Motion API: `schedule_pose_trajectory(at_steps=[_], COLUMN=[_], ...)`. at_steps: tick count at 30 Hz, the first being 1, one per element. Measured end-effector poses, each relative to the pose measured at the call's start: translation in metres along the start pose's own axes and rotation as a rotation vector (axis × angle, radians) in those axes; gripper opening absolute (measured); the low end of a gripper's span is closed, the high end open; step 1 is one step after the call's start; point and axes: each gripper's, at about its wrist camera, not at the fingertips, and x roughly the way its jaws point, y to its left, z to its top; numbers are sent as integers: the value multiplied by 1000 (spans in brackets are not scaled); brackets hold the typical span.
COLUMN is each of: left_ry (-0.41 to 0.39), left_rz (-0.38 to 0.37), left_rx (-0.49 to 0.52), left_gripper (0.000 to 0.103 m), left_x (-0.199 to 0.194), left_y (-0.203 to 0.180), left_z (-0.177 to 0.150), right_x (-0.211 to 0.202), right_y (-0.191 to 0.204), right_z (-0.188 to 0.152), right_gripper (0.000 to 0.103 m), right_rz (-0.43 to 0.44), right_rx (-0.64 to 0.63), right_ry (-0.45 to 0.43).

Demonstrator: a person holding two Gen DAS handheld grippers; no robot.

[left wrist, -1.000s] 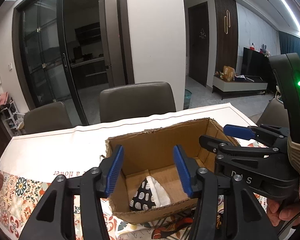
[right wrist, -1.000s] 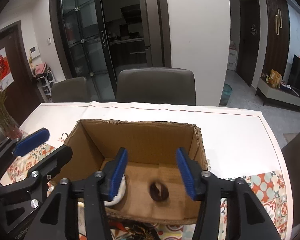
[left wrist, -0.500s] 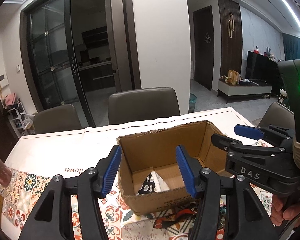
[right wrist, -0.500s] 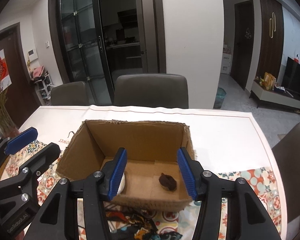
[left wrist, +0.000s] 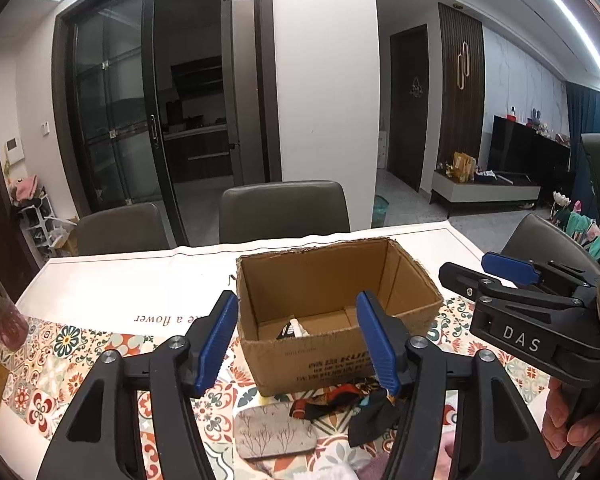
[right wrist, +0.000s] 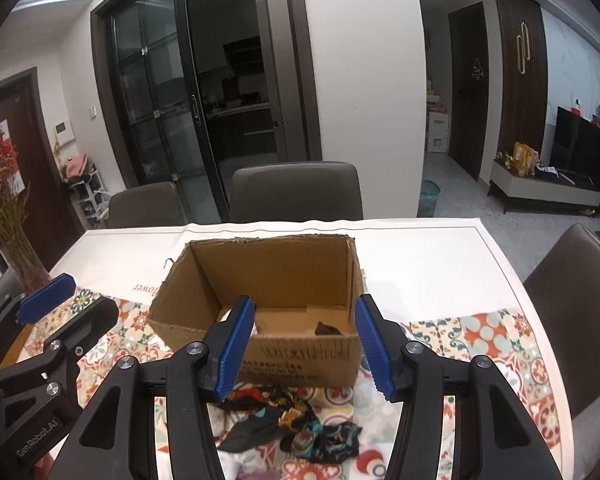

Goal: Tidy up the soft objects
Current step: 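Move right tool to the pink fuzzy headband while left tool moves to the white cloth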

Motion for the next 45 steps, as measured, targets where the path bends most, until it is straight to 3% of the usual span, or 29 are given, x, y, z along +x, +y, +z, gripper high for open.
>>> schedule_pose_trajectory(at_steps=[2, 17, 45], left_ry=[-7, -6, 225], left_rz=[0, 41, 20], left_rx=[-4, -13, -82], left_gripper=[64, 67, 67], left_x=[-9, -52, -62], left_y=[0, -5, -15], left_z=[-3, -39, -129], right_x=[-9, -52, -57], right_y=[0, 1, 1], right_z=[-4, -39, -121], right_gripper=[62, 71, 71], right_rz=[-10, -57, -80], right_rx=[3, -19, -54], right_ry=[-12, -20, 137])
